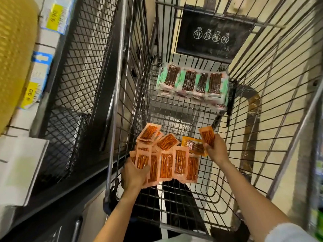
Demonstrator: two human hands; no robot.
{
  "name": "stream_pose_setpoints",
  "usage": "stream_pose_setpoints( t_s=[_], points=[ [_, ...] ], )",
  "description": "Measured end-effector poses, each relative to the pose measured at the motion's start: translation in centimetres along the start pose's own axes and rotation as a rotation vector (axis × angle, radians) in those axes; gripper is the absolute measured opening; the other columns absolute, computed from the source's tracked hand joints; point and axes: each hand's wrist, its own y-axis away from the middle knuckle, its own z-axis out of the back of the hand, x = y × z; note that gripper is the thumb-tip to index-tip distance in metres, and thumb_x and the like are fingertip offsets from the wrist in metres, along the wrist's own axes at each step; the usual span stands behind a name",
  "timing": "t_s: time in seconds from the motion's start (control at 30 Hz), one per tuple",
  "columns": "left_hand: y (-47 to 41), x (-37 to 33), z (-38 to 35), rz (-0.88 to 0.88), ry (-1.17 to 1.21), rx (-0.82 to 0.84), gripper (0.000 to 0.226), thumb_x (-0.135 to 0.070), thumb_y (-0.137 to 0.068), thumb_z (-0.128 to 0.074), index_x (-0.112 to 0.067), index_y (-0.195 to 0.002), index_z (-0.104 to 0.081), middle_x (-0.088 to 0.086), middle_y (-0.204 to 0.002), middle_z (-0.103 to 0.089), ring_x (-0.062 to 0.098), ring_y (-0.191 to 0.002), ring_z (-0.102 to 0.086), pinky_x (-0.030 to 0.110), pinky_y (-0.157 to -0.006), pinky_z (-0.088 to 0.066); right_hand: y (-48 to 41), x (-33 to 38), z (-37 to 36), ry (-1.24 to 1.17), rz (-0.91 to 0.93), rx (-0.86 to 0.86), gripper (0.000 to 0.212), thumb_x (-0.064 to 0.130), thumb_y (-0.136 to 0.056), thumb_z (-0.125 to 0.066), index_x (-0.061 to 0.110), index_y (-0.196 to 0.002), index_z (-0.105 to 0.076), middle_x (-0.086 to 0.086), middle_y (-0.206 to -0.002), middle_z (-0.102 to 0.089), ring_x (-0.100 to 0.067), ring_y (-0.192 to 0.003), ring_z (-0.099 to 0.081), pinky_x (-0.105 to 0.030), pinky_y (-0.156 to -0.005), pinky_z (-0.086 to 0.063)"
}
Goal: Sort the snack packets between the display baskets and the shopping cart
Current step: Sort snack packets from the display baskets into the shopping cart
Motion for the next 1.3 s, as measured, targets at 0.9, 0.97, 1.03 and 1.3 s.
stream_pose_setpoints(
  t_s=[0.9, 0.97, 1.03, 1.3],
  points=[
    [1.9, 0.3, 1.3, -0.108, 0.079, 0.055, 0.031, -0.013, -0.081, -0.074, -0.020, -0.100, -0.051, -0.020, -0.077, -0.054, -0.014, -0.064, -0.049, 0.001, -0.044, -0.040, 11.2, 8.1, -11.9, -0.228, -0.260, 0.085, 0.040, 0.017, -0.089, -0.064, 0.005, -0.123, -0.047, -0.010, -0.131, -0.041, -0.025, -0.124, -0.042, -0.036, -0.110, -0.034],
    [2.1, 0.3, 1.4, -0.117, 0.102, 0.052, 0.035, -0.011, -0.080, -0.075, -0.021, -0.103, -0.051, -0.020, -0.077, -0.056, -0.016, -0.062, -0.050, -0.001, -0.045, -0.038, 11.3, 8.0, -12.1, -0.249, -0.250, 0.085, 0.036, 0.018, -0.088, -0.065, 0.005, -0.118, -0.052, -0.009, -0.123, -0.049, -0.023, -0.120, -0.046, -0.037, -0.106, -0.038],
    [2.1, 0.3, 1.5, -0.120, 0.117, 0.052, 0.037, -0.010, -0.079, -0.075, -0.022, -0.104, -0.052, -0.020, -0.077, -0.056, -0.017, -0.060, -0.049, -0.002, -0.045, -0.037, 11.2, 7.8, -12.0, -0.301, -0.271, 0.111, 0.035, 0.019, -0.086, -0.068, 0.006, -0.116, -0.055, -0.008, -0.120, -0.053, -0.023, -0.117, -0.050, -0.040, -0.104, -0.040],
    [1.9, 0.3, 2.4, -0.038, 0.175, 0.113, 0.026, -0.010, -0.081, -0.072, -0.024, -0.097, -0.058, -0.009, -0.087, -0.063, 0.007, -0.079, -0.060, 0.021, -0.072, -0.046, 11.2, 7.8, -12.3, -0.346, -0.280, 0.118, 0.037, 0.022, -0.083, -0.071, 0.010, -0.114, -0.056, -0.003, -0.120, -0.047, -0.021, -0.118, -0.046, -0.041, -0.108, -0.036]
  ],
)
